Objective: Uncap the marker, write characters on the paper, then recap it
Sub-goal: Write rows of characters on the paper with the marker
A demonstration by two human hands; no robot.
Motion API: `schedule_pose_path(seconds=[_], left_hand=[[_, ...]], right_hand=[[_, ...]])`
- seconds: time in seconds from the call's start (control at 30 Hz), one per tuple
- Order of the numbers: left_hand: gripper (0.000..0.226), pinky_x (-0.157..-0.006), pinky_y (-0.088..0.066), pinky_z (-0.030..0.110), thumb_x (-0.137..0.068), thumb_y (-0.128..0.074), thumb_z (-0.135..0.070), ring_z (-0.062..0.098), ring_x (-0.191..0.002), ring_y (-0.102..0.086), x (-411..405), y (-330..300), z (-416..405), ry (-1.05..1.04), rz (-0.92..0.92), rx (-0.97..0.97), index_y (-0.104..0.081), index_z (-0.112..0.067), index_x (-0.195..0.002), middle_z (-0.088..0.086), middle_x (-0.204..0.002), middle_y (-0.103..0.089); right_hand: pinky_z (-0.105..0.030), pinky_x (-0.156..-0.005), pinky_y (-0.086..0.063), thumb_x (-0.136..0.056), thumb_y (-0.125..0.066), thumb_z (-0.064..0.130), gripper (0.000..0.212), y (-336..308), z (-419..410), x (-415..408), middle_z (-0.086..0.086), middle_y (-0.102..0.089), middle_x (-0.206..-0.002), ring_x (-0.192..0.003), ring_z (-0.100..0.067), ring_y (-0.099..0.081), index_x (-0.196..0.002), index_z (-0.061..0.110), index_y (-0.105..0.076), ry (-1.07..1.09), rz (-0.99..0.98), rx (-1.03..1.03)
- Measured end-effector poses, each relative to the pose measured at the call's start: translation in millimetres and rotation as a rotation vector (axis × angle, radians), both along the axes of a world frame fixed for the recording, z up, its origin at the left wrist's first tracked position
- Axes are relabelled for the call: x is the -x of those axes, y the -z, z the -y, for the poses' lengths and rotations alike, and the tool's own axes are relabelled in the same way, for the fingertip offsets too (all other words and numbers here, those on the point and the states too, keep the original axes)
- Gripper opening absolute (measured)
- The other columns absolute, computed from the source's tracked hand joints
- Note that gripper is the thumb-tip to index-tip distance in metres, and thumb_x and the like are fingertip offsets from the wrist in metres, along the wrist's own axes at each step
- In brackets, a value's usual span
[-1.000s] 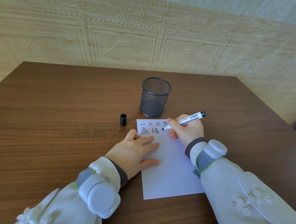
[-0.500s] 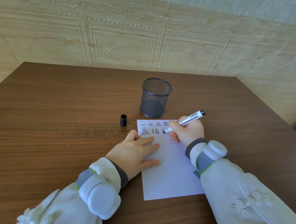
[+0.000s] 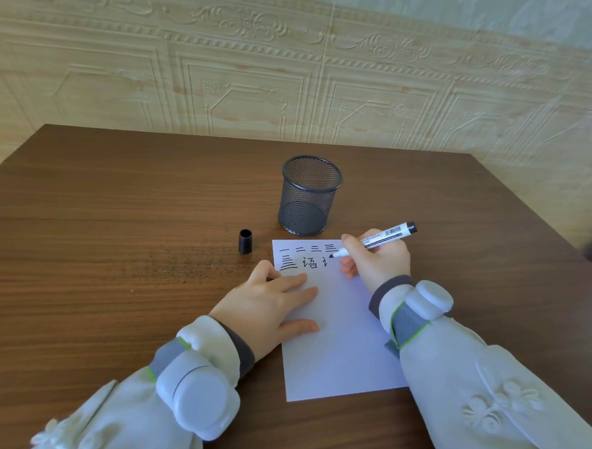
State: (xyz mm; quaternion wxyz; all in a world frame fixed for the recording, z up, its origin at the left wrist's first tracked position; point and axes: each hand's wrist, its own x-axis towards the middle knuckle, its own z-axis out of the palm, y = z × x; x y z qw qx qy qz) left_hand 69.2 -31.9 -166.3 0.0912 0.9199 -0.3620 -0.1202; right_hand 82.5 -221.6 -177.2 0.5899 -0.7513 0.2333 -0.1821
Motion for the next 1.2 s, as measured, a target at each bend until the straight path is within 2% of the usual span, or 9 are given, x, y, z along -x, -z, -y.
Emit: schedule_pose_path(seconds=[0.17,0.3,0.5,0.73,0.93,1.07,1.2], left_hand=[[0.056,-0.102,-0.038,0.030,-0.090,-0.032,-0.060,0.015,-0.127,-0.020,0.5,0.8,-0.4,-0.001,-0.001,-0.004,-0.020,-0.044,-0.143,-0.019,-0.153,-0.017],[0.056,-0.102,-0.038,0.030,-0.090,-0.032,-0.060,0.015,-0.127,-0.020,0.2,0.2,-0.6,0.001,0.014,0.002,-0.021,-0.044,-0.143,-0.019,-0.152,-0.017],[0.056,-0.101,-0.039,0.030,-0.090,-0.033,-0.059,0.015,-0.127,-0.020,1.3,0.1,-0.2,0.006,0.015,0.011,-0.021,-0.044,-0.143,-0.019,-0.152,-0.018],[0.056,-0.101,-0.039,0.029,-0.090,-0.033,-0.059,0.015,-0.127,-0.020,0.9,0.1,-0.2,0.003,0.016,0.011,-0.022,-0.044,-0.142,-0.019,-0.152,-0.018],[0.056,-0.101,-0.038,0.030,-0.090,-0.033,-0.059,0.014,-0.126,-0.020,0.9,0.6,-0.4,0.002,0.015,0.014,-0.022,-0.044,-0.143,-0.019,-0.152,-0.018],[0.056,-0.101,-0.038,0.030,-0.090,-0.033,-0.059,0.015,-0.127,-0.020,0.8,-0.3,0.1,0.003,0.012,0.006,-0.022,-0.044,-0.143,-0.019,-0.152,-0.018],[0.056,-0.101,-0.038,0.029,-0.090,-0.033,-0.059,0.015,-0.127,-0.020,0.7,0.0,0.1,0.003,0.016,0.003,-0.021,-0.044,-0.143,-0.019,-0.152,-0.017]], right_hand=[[-0.023,-0.043,-0.048,-0.082,-0.067,0.011,0.027,1.1,-1.9,0.9,-0.011,-0.064,-0.050,-0.036,-0.018,-0.055,-0.056,0.009,-0.058,-0.012,-0.013,0.038],[-0.023,-0.042,-0.049,-0.080,-0.064,0.010,0.027,1.0,-0.7,0.0,-0.008,-0.063,-0.047,-0.033,-0.016,-0.053,-0.054,0.011,-0.056,0.057,-0.021,0.056],[-0.021,-0.037,-0.046,-0.079,-0.061,0.007,0.022,-1.8,-1.2,1.7,-0.013,-0.062,-0.051,-0.030,-0.015,-0.050,-0.058,0.006,-0.055,0.061,-0.034,0.042],[-0.022,-0.038,-0.045,-0.082,-0.063,0.007,0.027,1.3,-1.3,0.9,-0.007,-0.061,-0.046,-0.032,-0.017,-0.051,-0.056,0.008,-0.055,-0.001,-0.026,0.036],[-0.022,-0.039,-0.045,-0.081,-0.062,0.009,0.025,1.1,0.2,0.8,-0.009,-0.062,-0.049,-0.032,-0.016,-0.053,-0.057,0.010,-0.056,0.042,-0.034,0.063],[-0.021,-0.037,-0.044,-0.082,-0.063,0.008,0.028,-1.1,-0.9,1.7,-0.005,-0.062,-0.045,-0.031,-0.015,-0.052,-0.056,0.009,-0.055,-0.002,-0.024,0.045],[-0.021,-0.038,-0.043,-0.083,-0.063,0.010,0.026,-3.3,-4.1,3.5,-0.007,-0.061,-0.048,-0.032,-0.013,-0.051,-0.058,0.009,-0.057,-0.015,-0.051,0.069]])
